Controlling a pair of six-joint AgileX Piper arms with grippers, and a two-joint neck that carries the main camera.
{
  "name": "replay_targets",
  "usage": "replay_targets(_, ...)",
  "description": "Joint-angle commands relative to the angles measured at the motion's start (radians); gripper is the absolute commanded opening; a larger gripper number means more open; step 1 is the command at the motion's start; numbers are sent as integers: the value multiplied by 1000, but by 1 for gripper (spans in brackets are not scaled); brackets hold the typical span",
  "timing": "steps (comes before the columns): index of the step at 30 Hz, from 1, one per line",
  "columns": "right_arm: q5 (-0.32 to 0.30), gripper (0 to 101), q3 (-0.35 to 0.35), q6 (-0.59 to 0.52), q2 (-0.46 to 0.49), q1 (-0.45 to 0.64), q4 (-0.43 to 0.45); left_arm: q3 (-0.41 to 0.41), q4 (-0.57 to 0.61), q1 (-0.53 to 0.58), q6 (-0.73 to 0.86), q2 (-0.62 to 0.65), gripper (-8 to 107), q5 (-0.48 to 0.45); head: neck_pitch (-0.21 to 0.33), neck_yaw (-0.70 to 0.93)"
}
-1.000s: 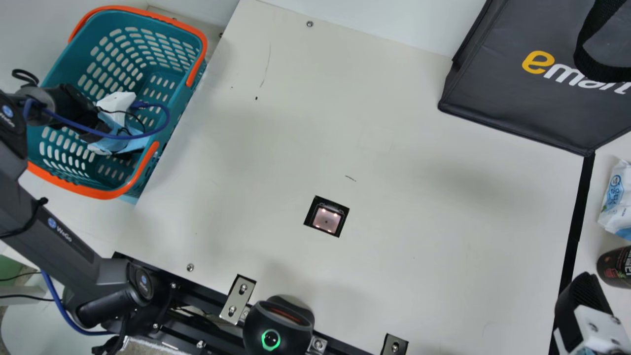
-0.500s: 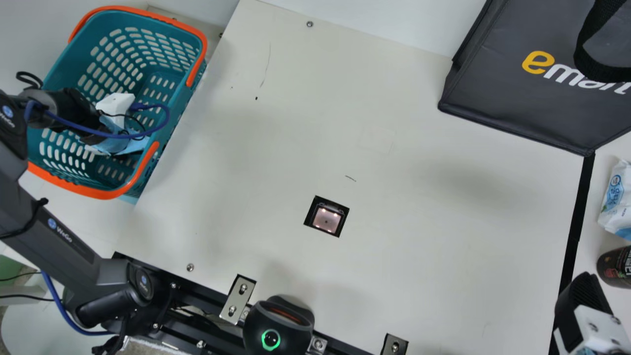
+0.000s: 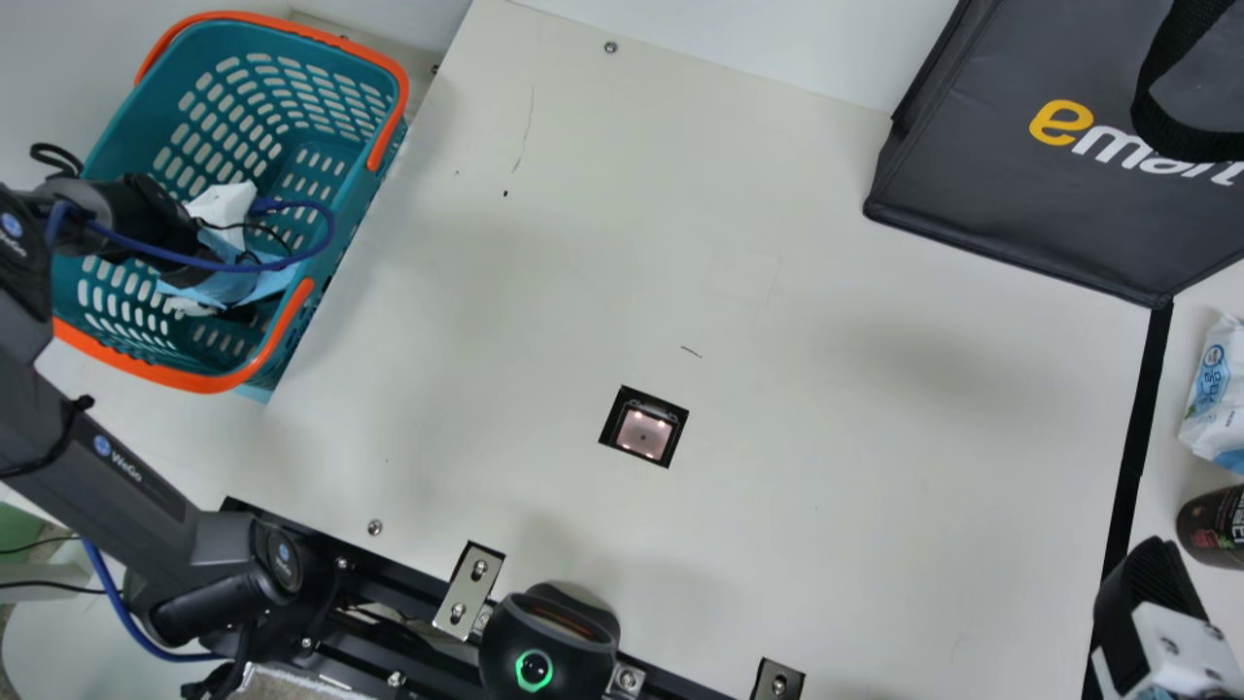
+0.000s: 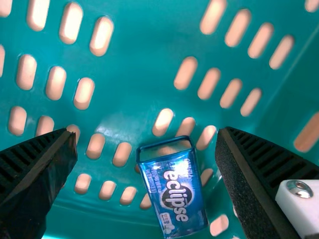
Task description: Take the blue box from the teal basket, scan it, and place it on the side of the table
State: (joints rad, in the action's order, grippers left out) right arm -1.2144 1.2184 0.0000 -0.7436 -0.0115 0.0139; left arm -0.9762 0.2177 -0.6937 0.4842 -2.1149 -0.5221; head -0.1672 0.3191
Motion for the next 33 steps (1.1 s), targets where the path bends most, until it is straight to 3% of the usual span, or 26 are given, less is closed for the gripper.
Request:
replay_targets(1, 0, 95, 0, 0, 0, 0, 0, 5, -11, 3, -34, -3, 90, 14, 29, 2)
replay_targets(33, 0, 95, 0, 0, 0, 0, 0, 32, -120, 21, -197, -50, 90, 87, 29, 2)
